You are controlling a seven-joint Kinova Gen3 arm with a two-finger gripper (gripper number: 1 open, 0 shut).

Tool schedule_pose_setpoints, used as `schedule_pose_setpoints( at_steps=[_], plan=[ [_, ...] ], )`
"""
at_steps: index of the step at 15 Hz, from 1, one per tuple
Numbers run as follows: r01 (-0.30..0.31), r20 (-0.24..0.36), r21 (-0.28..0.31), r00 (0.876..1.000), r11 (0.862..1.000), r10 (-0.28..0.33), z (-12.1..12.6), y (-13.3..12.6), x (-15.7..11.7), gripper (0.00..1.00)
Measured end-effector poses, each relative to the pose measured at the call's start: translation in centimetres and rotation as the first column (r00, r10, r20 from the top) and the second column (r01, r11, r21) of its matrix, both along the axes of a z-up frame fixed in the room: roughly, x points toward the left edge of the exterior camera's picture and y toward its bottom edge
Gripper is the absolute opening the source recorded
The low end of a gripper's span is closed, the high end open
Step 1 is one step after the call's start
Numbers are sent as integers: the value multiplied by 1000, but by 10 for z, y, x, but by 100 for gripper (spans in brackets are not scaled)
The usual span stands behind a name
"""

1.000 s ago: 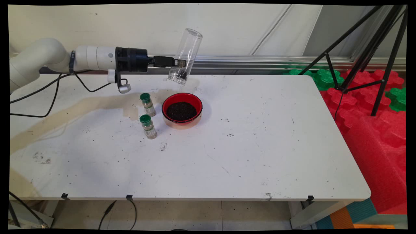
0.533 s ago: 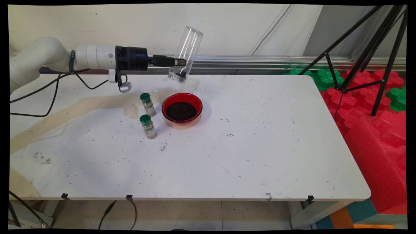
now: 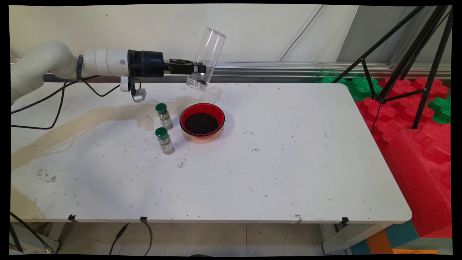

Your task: Pour the black seasoning powder in the red bowl

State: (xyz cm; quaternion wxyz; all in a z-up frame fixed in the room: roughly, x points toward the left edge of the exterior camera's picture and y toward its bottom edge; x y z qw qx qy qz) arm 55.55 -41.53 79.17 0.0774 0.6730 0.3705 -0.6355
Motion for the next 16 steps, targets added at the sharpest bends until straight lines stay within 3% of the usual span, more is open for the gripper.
schedule_pose_setpoints(
  at_steps=[9, 16],
  plan=[
    [2, 7, -17, 1000, 1000, -2, 2, 3, 0, 0],
    [-15, -47, 75, 999, 997, 18, 2, 9, 1, 0]
  ],
)
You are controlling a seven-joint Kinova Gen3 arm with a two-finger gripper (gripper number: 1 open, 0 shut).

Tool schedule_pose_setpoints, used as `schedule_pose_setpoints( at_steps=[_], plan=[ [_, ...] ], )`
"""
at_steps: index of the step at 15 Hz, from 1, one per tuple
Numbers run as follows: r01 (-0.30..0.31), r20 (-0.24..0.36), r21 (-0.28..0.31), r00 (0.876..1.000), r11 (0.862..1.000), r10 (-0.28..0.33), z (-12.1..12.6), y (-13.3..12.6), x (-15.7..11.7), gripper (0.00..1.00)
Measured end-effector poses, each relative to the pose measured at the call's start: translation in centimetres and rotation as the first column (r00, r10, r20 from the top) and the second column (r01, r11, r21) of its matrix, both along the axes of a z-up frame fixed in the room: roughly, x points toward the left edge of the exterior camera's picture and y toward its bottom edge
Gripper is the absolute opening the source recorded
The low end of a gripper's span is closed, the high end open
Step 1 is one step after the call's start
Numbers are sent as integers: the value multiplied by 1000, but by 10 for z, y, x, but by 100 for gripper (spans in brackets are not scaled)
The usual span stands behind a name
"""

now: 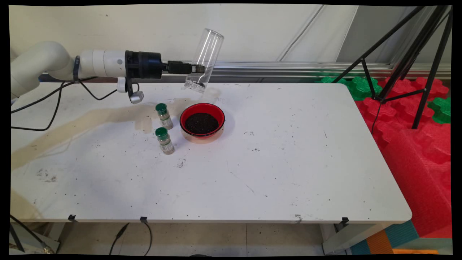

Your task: Pour the black seasoning powder in the red bowl

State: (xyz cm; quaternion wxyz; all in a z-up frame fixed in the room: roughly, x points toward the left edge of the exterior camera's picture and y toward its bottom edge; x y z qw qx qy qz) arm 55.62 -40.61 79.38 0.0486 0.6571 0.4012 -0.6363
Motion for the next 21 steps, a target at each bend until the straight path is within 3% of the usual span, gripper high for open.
schedule_pose_setpoints(
  at_steps=[6, 10, 17, 21],
  plan=[
    [-22, -63, 114, 998, 993, 29, 1, 4, 0, 0],
    [-40, -127, 231, 989, 972, 70, 4, 10, 1, 0],
    [-52, -228, 420, 960, 906, 161, 12, 18, 0, 0],
    [-47, -284, 532, 931, 846, 231, 20, 25, 0, 0]
  ],
)
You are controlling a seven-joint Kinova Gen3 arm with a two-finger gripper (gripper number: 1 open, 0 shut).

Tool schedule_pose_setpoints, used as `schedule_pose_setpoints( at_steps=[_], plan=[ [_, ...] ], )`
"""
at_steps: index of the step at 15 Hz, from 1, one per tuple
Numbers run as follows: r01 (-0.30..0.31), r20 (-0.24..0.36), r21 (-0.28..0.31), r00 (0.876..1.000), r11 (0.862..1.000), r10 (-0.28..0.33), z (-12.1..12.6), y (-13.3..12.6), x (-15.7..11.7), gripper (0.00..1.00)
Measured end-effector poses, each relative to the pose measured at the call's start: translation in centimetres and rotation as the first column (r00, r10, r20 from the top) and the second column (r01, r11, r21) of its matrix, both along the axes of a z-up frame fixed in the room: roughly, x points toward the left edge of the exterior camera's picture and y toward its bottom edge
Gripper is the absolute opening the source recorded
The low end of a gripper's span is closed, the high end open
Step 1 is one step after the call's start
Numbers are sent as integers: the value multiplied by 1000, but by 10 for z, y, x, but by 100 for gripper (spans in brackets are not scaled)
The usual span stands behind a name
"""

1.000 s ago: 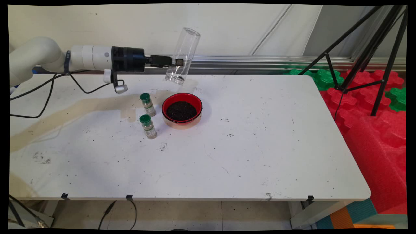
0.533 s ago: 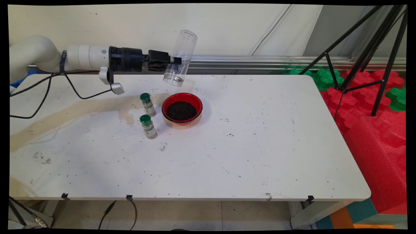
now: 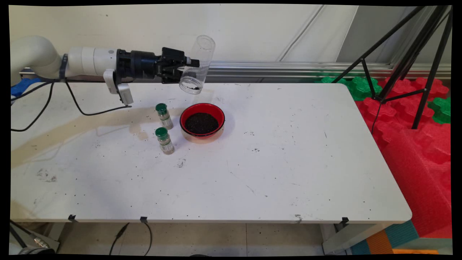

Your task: Pour the black seasoning powder in the red bowl

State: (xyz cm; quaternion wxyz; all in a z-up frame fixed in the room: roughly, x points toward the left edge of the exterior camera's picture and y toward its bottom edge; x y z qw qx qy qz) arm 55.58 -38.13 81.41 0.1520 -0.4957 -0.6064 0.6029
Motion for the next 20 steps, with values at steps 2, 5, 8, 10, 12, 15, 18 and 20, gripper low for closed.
schedule_pose_setpoints(
  at_steps=[2, 5, 8, 10, 12, 15, 18, 20],
  plan=[
    [-21, -44, 64, 999, 998, 24, 5, 3, 0, 0],
    [-49, -107, 161, 992, 986, 66, 11, 8, -1, 0],
    [-66, -154, 241, 983, 968, 105, 16, 11, -1, 0],
    [-76, -192, 309, 971, 948, 140, 20, 14, -1, 0],
    [-81, -227, 371, 958, 925, 175, 24, 17, -1, 0],
    [-77, -281, 468, 932, 880, 231, 32, 19, -2, 0],
    [-61, -323, 555, 903, 829, 283, 38, 22, -3, 0],
    [-42, -351, 616, 879, 786, 322, 42, 23, -4, 0]
  ],
)
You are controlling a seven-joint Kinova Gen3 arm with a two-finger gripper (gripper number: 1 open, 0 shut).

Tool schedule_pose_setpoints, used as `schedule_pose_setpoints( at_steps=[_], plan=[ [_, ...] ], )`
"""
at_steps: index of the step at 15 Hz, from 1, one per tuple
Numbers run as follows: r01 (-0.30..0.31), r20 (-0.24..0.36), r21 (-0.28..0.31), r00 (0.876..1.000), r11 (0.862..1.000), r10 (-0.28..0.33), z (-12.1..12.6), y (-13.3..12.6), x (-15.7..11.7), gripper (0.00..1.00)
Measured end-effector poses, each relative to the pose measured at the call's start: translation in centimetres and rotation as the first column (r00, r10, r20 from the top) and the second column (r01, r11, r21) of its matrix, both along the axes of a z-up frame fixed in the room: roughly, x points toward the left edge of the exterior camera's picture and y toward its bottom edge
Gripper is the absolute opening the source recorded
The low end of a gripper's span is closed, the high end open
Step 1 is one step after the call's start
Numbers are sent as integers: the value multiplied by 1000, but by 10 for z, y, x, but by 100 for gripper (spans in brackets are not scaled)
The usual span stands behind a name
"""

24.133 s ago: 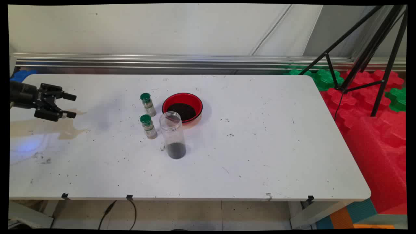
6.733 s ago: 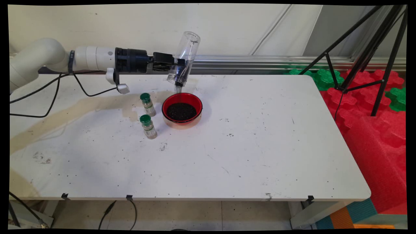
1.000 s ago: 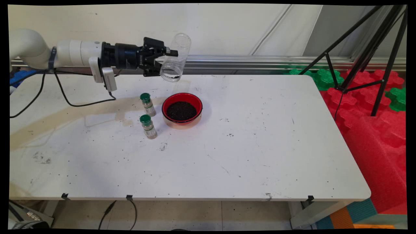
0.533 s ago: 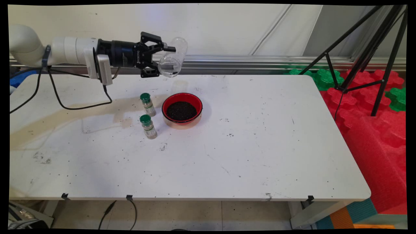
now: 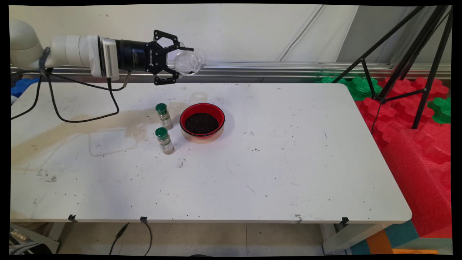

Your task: Pour the black seasoning powder in the red bowl

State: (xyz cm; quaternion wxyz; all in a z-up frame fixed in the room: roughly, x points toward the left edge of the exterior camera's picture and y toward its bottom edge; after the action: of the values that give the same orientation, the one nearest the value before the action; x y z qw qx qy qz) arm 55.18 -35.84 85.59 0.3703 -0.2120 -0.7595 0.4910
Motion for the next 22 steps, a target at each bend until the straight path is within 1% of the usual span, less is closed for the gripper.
schedule_pose_setpoints(
  at_steps=[2, 4, 6, 9, 10, 11, 14, 17, 19, 20, 21, 22],
  plan=[
    [-13, -61, 78, 998, 997, 18, 5, 1, -1, 0],
    [-19, -118, 153, 992, 988, 38, 9, 3, -2, 0],
    [-22, -170, 223, 984, 975, 61, 12, 4, -3, 0],
    [-19, -243, 325, 964, 945, 103, 16, 5, -4, 0],
    [-17, -257, 345, 960, 938, 111, 16, 5, -4, 0],
    [-13, -276, 374, 953, 927, 125, 17, 6, -5, 0],
    [9, -334, 465, 928, 885, 165, 19, 9, -6, 0],
    [46, -385, 546, 901, 837, 201, 20, 13, -9, 0],
    [76, -413, 596, 883, 799, 224, 20, 18, -10, 0],
    [89, -423, 615, 876, 783, 232, 20, 20, -11, 0],
    [98, -429, 627, 871, 772, 238, 20, 21, -12, 0],
    [110, -436, 645, 866, 756, 246, 19, 23, -13, 0]
  ],
)
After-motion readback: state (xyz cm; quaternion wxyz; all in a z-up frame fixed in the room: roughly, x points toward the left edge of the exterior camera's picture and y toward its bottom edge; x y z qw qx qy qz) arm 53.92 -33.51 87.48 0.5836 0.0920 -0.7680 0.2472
